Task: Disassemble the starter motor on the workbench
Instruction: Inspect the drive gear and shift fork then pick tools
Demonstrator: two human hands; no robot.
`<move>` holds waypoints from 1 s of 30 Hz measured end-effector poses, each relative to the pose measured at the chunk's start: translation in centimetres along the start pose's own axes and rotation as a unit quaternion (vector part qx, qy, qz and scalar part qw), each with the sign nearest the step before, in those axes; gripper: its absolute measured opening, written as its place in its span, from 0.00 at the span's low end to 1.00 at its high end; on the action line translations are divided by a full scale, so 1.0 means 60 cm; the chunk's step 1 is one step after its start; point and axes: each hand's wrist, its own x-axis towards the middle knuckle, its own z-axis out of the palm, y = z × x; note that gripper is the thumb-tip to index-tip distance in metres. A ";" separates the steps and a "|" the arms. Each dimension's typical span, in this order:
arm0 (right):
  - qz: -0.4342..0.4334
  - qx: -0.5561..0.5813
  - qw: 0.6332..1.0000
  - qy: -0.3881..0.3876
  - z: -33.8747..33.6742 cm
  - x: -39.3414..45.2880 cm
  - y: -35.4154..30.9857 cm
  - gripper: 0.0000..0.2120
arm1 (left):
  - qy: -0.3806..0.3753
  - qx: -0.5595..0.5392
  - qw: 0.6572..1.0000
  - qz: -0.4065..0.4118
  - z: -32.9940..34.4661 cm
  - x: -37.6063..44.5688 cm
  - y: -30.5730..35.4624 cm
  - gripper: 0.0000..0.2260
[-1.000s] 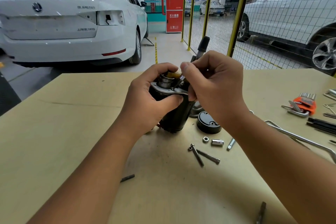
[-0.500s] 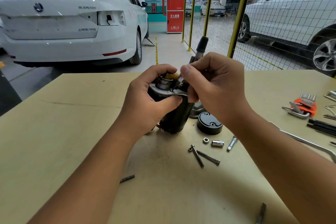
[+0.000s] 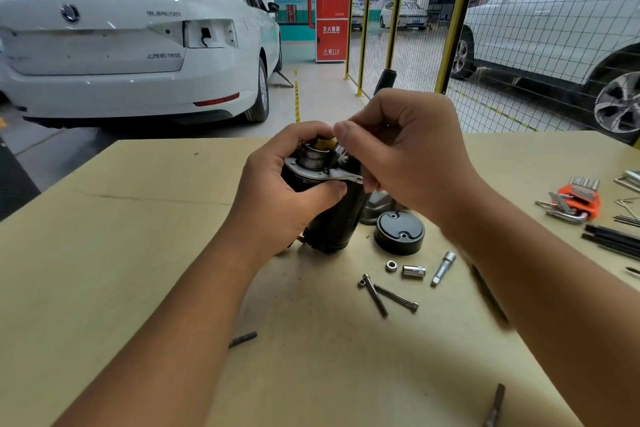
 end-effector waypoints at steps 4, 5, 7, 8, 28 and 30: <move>0.039 -0.005 0.998 -0.048 -0.008 0.011 -0.013 0.04 | 0.000 -0.002 1.000 -0.007 0.001 0.000 0.002 0.24; 0.051 0.001 0.997 -0.055 -0.006 0.013 -0.016 0.04 | -0.001 -0.002 1.000 -0.008 0.002 0.000 0.002 0.24; 0.074 0.023 0.995 -0.063 -0.004 0.016 -0.021 0.04 | -0.002 -0.002 1.000 -0.008 0.003 0.000 0.003 0.24; 0.080 0.024 0.995 -0.060 -0.002 0.017 -0.023 0.06 | -0.001 -0.002 1.000 -0.009 0.003 0.000 0.003 0.24; 0.031 -0.134 0.983 -0.123 -0.022 0.042 -0.034 0.01 | -0.002 0.030 0.999 -0.021 0.010 0.001 0.015 0.26; 0.050 -0.163 0.978 -0.121 -0.023 0.042 -0.036 0.05 | 0.001 0.027 0.999 -0.024 0.013 0.001 0.015 0.26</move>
